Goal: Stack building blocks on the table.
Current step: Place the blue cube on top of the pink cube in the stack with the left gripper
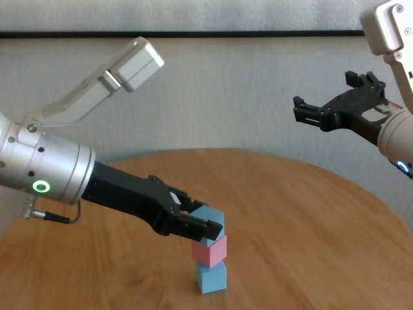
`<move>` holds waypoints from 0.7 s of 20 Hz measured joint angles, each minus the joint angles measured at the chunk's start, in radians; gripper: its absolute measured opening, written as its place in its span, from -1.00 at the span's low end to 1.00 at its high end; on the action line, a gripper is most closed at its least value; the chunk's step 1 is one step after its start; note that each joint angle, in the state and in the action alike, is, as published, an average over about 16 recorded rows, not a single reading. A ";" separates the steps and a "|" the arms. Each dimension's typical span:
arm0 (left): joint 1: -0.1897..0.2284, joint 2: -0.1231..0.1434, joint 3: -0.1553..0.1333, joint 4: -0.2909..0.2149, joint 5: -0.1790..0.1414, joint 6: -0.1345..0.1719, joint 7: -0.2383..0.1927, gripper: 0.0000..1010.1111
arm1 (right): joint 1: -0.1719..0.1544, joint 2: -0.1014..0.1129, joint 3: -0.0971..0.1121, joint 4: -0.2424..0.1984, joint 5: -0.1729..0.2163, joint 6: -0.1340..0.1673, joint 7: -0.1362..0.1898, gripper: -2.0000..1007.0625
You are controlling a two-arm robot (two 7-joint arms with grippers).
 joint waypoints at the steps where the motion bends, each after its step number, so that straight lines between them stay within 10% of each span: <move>1: -0.003 0.000 0.002 0.003 -0.001 -0.002 0.001 0.08 | 0.000 0.000 0.000 0.000 0.000 0.000 0.000 0.99; 14: -0.030 -0.005 0.029 0.037 -0.016 -0.022 0.005 0.08 | 0.000 0.000 0.000 0.000 0.000 0.000 0.000 1.00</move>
